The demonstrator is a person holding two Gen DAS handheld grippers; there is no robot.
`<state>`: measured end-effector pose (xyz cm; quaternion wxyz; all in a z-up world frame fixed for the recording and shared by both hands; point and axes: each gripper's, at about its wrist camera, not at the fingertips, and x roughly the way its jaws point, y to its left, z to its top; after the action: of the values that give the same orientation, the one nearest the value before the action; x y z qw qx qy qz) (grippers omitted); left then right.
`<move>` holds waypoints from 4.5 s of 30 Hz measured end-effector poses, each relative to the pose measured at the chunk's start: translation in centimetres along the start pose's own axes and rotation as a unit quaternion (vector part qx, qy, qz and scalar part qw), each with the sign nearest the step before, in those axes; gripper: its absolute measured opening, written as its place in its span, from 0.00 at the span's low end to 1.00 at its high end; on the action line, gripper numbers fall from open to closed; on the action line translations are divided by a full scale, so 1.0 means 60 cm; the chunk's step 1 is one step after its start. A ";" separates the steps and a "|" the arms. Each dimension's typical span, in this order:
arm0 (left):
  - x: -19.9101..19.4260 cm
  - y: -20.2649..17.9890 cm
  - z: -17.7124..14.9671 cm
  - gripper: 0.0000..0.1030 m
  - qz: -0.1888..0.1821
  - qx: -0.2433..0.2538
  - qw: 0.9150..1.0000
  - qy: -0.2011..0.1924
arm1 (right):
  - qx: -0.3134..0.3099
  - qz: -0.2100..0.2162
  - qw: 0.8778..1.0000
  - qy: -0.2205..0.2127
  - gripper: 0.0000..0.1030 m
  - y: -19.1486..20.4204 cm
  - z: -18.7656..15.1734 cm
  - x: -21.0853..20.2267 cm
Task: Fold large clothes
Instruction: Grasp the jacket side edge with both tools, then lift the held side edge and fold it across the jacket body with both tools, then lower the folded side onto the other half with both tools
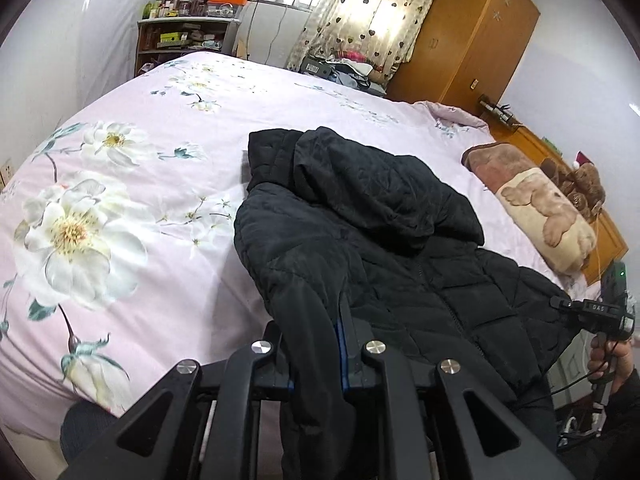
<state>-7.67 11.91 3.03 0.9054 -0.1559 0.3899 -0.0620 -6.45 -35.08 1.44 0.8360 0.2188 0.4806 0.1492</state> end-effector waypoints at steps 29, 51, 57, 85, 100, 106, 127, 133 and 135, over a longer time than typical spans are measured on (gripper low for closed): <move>0.089 0.032 0.268 0.15 -0.046 -0.106 0.991 -0.074 | 0.046 0.070 0.992 -0.099 0.11 0.051 0.277 0.020; 0.369 0.125 0.365 0.58 -0.084 -0.190 0.978 0.018 | 0.195 0.151 0.968 -0.036 0.71 -0.053 0.430 0.252; 0.340 0.104 0.384 0.66 -0.095 -0.169 0.981 -0.005 | 0.124 0.120 0.979 -0.111 0.71 -0.018 0.435 0.188; 0.477 0.092 0.410 0.64 -0.016 -0.034 0.997 0.068 | -0.013 0.075 0.996 0.051 0.71 -0.046 0.447 0.358; 0.568 0.086 0.379 0.34 0.086 -0.005 0.996 0.033 | -0.067 -0.121 0.990 0.002 0.15 0.003 0.425 0.443; 0.580 0.086 0.361 0.46 0.106 0.000 0.994 0.012 | -0.077 -0.148 0.986 -0.003 0.20 -0.002 0.409 0.468; 0.428 -0.021 0.399 0.71 0.059 0.073 0.994 -0.058 | -0.157 -0.115 0.975 -0.108 0.38 0.143 0.374 0.329; 0.559 0.000 0.366 0.72 0.081 0.070 0.994 0.007 | -0.149 -0.178 0.970 -0.066 0.38 0.086 0.378 0.436; 0.568 0.013 0.365 0.72 0.080 0.055 0.995 -0.003 | -0.134 -0.166 0.975 -0.066 0.38 0.064 0.379 0.444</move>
<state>31.67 9.83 -6.44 0.9159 -0.0748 0.3942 -0.0101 26.32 -24.57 -6.19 0.9006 0.0313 0.4297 0.0567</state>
